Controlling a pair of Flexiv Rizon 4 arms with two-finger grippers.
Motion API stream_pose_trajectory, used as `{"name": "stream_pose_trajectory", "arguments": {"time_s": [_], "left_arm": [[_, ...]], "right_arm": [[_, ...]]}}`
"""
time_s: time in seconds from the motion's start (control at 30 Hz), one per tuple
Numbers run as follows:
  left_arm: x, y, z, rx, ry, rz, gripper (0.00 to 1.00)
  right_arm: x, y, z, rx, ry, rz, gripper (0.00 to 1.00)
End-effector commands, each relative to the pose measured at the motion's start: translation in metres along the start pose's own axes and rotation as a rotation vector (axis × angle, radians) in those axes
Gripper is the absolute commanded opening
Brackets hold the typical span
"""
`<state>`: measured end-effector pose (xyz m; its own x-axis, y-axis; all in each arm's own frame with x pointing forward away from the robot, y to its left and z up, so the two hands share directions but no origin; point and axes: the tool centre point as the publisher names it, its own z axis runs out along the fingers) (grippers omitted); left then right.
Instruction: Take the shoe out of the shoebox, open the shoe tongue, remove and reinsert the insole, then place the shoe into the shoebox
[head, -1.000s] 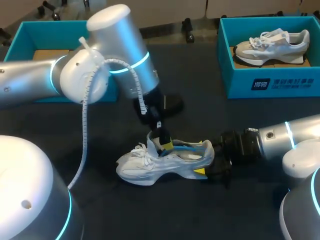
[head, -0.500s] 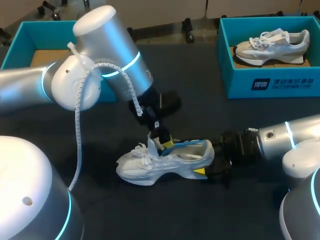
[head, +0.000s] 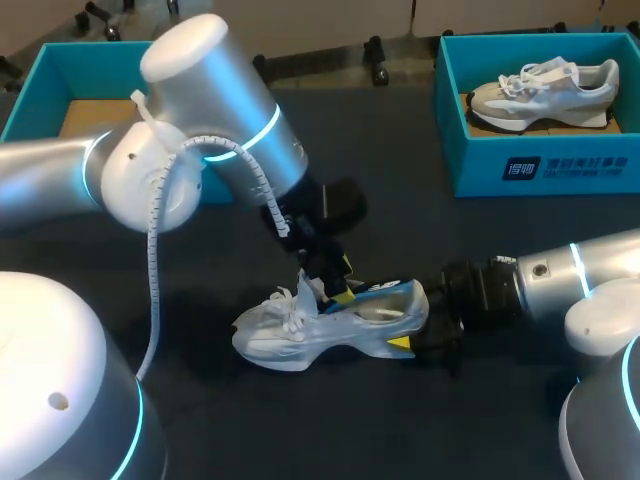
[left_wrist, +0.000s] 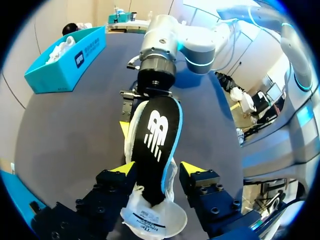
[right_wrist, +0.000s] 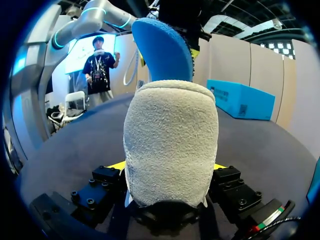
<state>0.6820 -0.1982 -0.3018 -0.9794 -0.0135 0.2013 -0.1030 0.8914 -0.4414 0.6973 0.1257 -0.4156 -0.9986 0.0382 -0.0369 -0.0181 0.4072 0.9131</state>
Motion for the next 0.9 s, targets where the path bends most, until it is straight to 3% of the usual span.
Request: {"name": "stream_pose_trajectory", "arguments": {"time_s": [0.03,0.17,0.37,0.9], "left_arm": [[0.011,0.007,-0.010,0.016,-0.031,0.032,0.54],[0.020,0.008,-0.016,0.027,-0.055,0.067,0.56],[0.030,0.007,-0.020,0.061,-0.112,0.077,0.51],[0.036,-0.010,-0.018,0.090,-0.264,0.101,0.47]], "right_arm": [[0.003,-0.003,0.004,0.004,-0.003,0.000,0.00],[0.003,-0.003,0.004,0.004,-0.003,0.000,0.00],[0.003,-0.003,0.004,0.004,-0.003,0.000,0.00],[0.003,-0.003,0.004,0.004,-0.003,0.000,0.00]]}}
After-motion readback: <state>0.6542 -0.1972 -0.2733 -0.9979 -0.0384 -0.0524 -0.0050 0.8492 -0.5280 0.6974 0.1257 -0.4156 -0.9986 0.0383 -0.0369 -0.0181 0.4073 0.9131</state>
